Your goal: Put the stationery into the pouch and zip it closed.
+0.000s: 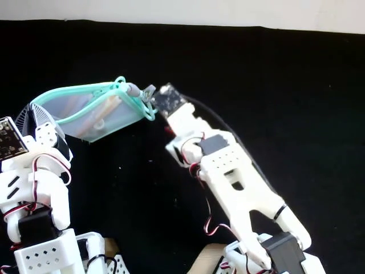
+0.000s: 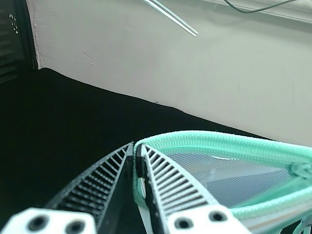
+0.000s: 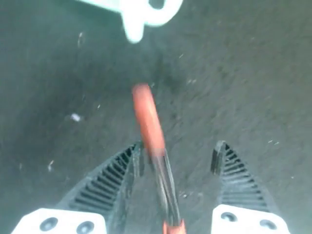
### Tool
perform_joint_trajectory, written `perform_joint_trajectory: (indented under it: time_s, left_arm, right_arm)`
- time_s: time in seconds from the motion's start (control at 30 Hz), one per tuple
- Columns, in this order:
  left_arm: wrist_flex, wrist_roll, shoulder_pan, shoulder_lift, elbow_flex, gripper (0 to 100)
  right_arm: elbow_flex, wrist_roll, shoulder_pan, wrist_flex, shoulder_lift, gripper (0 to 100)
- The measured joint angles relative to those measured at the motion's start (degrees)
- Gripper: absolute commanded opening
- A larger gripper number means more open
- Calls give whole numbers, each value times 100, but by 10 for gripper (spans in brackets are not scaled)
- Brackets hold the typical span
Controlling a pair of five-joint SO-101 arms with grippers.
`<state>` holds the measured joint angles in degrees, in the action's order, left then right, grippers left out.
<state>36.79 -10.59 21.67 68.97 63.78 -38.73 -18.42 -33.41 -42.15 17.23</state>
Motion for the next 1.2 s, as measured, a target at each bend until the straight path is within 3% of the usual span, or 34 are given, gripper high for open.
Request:
perform_joint_trajectory:
  time_s: [0.3, 0.5, 0.8, 0.87, 0.97, 1.2]
  left_arm:
    - [0, 0, 0, 0, 26, 7]
    - [0, 0, 9, 0, 105, 7]
    - [0, 0, 9, 0, 105, 7]
    - [0, 0, 9, 0, 105, 7]
    - [0, 0, 9, 0, 105, 7]
    - [0, 0, 9, 0, 105, 7]
  right_arm:
    - [-633, -475, -62, 352, -18, 167]
    - [-651, -659, -62, 738, -492, 236]
    - [-237, -1134, 53, 844, -1776, 234]
    - [-88, -1187, 79, 844, -1934, 200]
    - [105, -1187, 97, 835, -2119, 15]
    - [299, -1187, 211, 853, -2242, 8]
